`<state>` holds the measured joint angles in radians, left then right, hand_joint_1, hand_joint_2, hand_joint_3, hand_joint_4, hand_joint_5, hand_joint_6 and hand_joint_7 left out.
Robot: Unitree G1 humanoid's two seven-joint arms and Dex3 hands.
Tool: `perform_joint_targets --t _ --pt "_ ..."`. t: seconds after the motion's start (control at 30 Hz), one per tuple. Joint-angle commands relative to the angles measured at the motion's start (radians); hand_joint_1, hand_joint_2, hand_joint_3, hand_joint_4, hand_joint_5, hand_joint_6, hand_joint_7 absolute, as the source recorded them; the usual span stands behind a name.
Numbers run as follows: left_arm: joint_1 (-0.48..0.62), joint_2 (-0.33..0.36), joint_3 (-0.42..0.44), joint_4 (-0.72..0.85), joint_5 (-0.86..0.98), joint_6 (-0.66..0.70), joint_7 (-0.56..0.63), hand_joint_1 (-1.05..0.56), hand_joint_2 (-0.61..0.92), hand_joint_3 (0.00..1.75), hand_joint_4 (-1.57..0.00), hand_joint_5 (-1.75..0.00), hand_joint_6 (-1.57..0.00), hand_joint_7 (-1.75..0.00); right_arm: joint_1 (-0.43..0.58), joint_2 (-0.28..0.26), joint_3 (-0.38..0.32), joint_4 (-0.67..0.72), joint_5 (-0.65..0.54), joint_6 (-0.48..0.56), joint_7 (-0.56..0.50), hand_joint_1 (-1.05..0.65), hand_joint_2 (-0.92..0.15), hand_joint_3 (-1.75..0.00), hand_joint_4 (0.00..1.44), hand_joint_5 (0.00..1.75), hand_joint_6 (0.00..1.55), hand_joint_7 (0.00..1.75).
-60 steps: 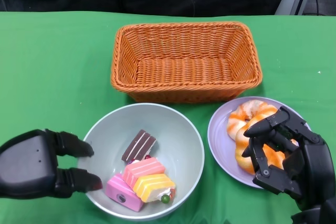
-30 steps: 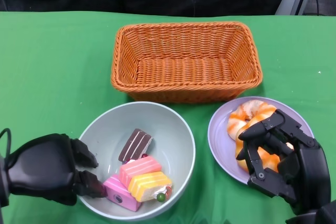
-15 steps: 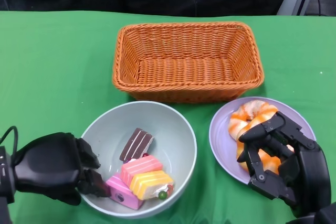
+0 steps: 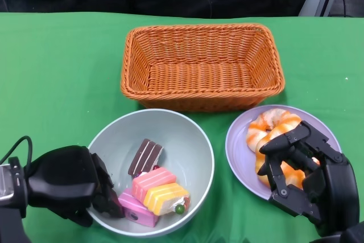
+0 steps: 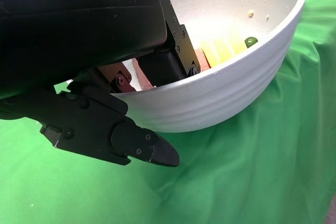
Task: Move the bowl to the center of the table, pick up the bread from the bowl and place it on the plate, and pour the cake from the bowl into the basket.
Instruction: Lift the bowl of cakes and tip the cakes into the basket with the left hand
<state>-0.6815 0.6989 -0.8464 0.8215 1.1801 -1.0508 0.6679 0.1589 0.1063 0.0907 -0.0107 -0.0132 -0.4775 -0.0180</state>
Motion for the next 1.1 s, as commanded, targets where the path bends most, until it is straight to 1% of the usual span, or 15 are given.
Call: perform_joint_targets --t 0.03,0.4,0.5,0.57,0.6,0.63,0.67,0.7,0.73,0.77,0.8,0.83,0.87,0.97,1.1 --pt "0.008 0.003 0.011 -0.005 -0.011 0.008 -0.043 -0.38 0.92 0.01 -0.99 0.00 -0.90 0.00 0.001 0.003 -0.001 0.001 -0.005 -0.012 -0.008 -0.04 -0.63 -0.95 0.65 1.63 0.64 1.35" --pt "0.076 -0.019 0.046 -0.038 -0.041 0.075 -0.048 -0.33 0.90 0.00 -1.00 -0.01 -0.91 -0.01 0.009 0.002 -0.002 -0.014 -0.025 -0.005 -0.023 -0.03 -0.62 -0.95 0.65 1.61 0.64 1.33" --pt "0.089 -0.032 0.055 -0.035 -0.050 0.077 -0.009 -0.31 0.89 0.00 -1.06 -0.03 -0.99 -0.04 0.009 0.005 -0.001 -0.011 -0.017 -0.009 -0.023 -0.01 -0.63 -0.95 0.66 1.60 0.65 1.32" --pt "0.094 -0.040 0.063 -0.027 -0.053 0.071 0.035 -0.28 0.83 0.00 -1.20 -0.10 -1.13 -0.10 0.007 0.006 -0.001 -0.003 -0.013 -0.017 -0.023 -0.01 -0.62 -0.96 0.66 1.61 0.65 1.32" --pt "0.095 -0.043 0.066 -0.022 -0.053 0.069 0.056 -0.26 0.82 0.00 -1.20 -0.27 -1.19 -0.09 0.004 0.005 -0.001 0.002 -0.015 -0.023 -0.022 -0.01 -0.62 -0.96 0.66 1.61 0.65 1.32" --pt "0.094 -0.045 0.066 -0.015 -0.048 0.069 0.084 -0.24 0.82 0.00 -1.05 -0.74 -1.25 -0.07 0.001 0.003 -0.002 0.008 -0.018 -0.028 -0.023 -0.02 -0.62 -0.96 0.66 1.61 0.65 1.32" --pt "0.091 -0.047 0.065 -0.010 -0.041 0.071 0.109 -0.22 0.82 0.00 -0.95 -1.04 -1.29 -0.08 -0.001 0.002 -0.003 0.014 -0.021 -0.033 -0.024 -0.02 -0.62 -0.96 0.66 1.61 0.65 1.32" --pt "0.089 -0.050 0.063 -0.002 -0.033 0.073 0.140 -0.21 0.83 0.00 -0.88 -1.24 -1.31 -0.08 -0.003 0.001 -0.003 0.017 -0.021 -0.033 -0.023 -0.03 -0.62 -0.96 0.66 1.61 0.65 1.32" --pt "0.086 -0.052 0.061 0.008 -0.027 0.075 0.169 -0.18 0.85 0.00 -0.81 -1.46 -1.25 -0.30 -0.004 0.002 -0.003 0.018 -0.019 -0.032 -0.022 -0.02 -0.61 -0.96 0.66 1.61 0.65 1.32" --pt "0.084 -0.054 0.059 0.016 -0.021 0.077 0.190 -0.17 0.87 0.00 -0.74 -1.63 -1.00 -0.88 -0.005 0.002 -0.003 0.019 -0.016 -0.031 -0.021 -0.02 -0.61 -0.97 0.66 1.60 0.65 1.32" --pt "0.080 -0.056 0.056 0.025 -0.016 0.076 0.211 -0.16 0.87 0.00 -0.72 -1.69 -0.89 -1.11 -0.005 0.003 -0.002 0.019 -0.013 -0.031 -0.020 -0.02 -0.61 -0.97 0.66 1.60 0.65 1.32" --pt "0.077 -0.057 0.054 0.033 -0.011 0.074 0.226 -0.17 0.87 0.00 -0.70 -1.72 -0.82 -1.25 -0.005 0.004 -0.002 0.020 -0.011 -0.031 -0.019 -0.02 -0.61 -0.97 0.66 1.61 0.65 1.32" --pt "0.075 -0.058 0.053 0.040 -0.007 0.071 0.240 -0.18 0.87 0.00 -0.69 -1.73 -0.80 -1.30 -0.005 0.004 -0.001 0.020 -0.009 -0.031 -0.017 -0.02 -0.61 -0.98 0.65 1.61 0.65 1.33" --pt "0.072 -0.056 0.052 0.050 -0.002 0.069 0.264 -0.17 0.88 0.01 -0.69 -1.74 -0.76 -1.36 -0.001 0.006 0.001 0.014 -0.010 -0.025 -0.019 -0.02 -0.61 -0.97 0.65 1.62 0.65 1.33" --pt "0.072 -0.054 0.052 0.055 0.005 0.076 0.292 -0.17 0.88 0.00 -0.68 -1.74 -0.80 -1.23 -0.001 0.003 0.002 0.019 0.004 -0.031 -0.008 0.00 -0.63 -0.95 0.65 1.63 0.64 1.33"
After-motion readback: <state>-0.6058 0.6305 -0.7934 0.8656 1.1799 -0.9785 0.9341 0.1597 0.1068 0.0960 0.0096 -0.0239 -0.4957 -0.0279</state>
